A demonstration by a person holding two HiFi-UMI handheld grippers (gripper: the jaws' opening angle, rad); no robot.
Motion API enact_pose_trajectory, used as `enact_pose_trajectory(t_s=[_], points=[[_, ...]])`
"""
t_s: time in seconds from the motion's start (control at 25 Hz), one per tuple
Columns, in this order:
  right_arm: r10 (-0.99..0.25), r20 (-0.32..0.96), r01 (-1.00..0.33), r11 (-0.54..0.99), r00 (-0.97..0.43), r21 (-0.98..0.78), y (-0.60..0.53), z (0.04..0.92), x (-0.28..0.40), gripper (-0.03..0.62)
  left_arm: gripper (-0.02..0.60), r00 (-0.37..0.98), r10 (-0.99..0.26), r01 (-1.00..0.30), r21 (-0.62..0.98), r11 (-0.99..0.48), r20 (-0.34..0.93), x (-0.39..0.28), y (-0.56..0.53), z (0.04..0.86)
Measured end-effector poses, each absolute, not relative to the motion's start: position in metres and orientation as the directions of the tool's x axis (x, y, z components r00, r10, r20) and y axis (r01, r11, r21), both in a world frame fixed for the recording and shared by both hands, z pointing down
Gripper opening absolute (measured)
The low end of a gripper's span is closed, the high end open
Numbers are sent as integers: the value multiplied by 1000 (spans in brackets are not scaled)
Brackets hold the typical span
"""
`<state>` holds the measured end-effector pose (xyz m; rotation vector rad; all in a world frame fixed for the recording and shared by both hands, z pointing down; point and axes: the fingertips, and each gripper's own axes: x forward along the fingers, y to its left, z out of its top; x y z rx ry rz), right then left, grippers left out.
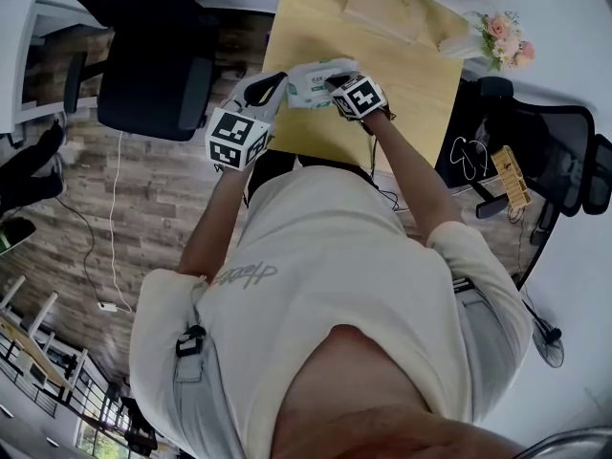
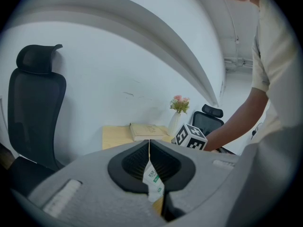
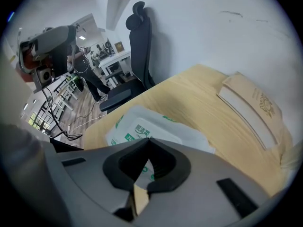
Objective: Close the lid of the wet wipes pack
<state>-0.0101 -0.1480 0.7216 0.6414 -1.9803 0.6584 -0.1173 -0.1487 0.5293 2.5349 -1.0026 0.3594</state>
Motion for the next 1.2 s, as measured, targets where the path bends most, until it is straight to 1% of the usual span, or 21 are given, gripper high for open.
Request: enact_pose_trajectory(t_s=[0.16,0.32,0.48,0.6,0.88,1.2], points=[[-187,876,-676,711,-445,-191,-148,719,-11,3,17,716,-590,-691,258,-676,372,-116,-150,529],[-251,859,-705,690,-447,-165,-146,715,-9,2,17,719,-588,-687,247,-684,372,-113,-150,525],[-315,803,-757,608,-506,-239,-141,696,-3,2,17,719,-589,-684,228,-693,368,-109,-151,519],[-368,761,-765,593,-535,-250,-138,671,6,2,17,718,-592,-685,221,-694,366,-105,-150,515],[-542,618,-792,562,-570,-238,-145,585,33,2,17,734,-592,-663,167,-729,333,-85,-153,483],[-705,414,-810,560,-576,-174,-164,471,63,2,17,745,-613,-643,37,-765,265,-62,-165,419]])
